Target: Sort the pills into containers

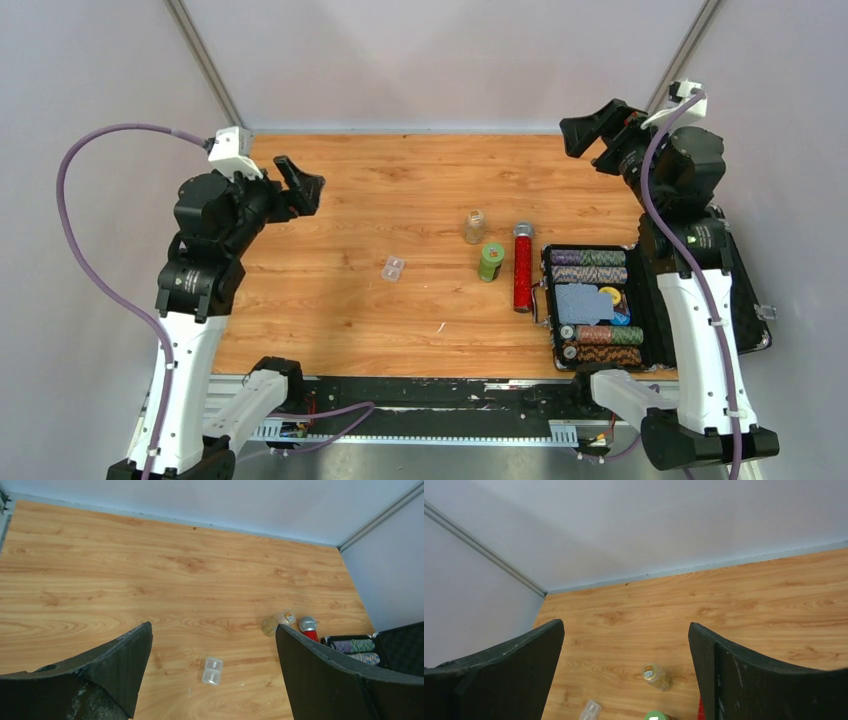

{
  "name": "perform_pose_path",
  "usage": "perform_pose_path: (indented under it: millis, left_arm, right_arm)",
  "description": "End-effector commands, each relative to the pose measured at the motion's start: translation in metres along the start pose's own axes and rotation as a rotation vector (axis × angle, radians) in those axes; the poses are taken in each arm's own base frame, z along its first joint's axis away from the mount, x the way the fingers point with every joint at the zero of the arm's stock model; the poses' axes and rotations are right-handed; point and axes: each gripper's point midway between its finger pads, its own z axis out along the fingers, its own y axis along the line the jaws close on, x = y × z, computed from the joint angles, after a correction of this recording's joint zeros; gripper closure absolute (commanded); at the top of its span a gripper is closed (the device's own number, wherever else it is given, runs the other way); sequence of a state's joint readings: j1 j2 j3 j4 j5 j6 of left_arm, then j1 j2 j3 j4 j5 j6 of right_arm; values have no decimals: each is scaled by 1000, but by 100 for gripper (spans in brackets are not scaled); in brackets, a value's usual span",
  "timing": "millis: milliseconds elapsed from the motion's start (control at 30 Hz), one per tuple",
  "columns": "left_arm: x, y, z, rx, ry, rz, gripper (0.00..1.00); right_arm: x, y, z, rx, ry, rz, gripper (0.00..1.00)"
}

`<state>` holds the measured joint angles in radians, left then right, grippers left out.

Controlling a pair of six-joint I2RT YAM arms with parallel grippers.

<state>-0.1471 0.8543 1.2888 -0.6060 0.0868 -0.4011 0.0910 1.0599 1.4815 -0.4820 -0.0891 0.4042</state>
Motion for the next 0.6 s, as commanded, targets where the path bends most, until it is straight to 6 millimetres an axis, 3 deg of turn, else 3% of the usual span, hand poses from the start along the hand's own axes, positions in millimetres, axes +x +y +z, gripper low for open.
perform_pose_path:
  millis: [0, 133, 300, 500, 567]
  left_arm:
    - [9, -10, 3, 70, 18, -11, 0]
    - [45, -4, 7, 73, 130, -45, 0]
    - [90, 34, 2, -111, 176, -140, 0]
    - [107, 35, -28, -102, 159, -177, 0]
    - [110, 34, -34, -86, 167, -154, 0]
  right_arm:
    - [27, 17, 3, -94, 106, 130, 4]
    - [65, 25, 12, -103, 229, 276, 10]
    - [119, 63, 24, -62, 349, 282, 10]
    - [202, 118, 35, 6, 506, 255, 9]
    - [239, 137, 37, 31, 570, 223, 8]
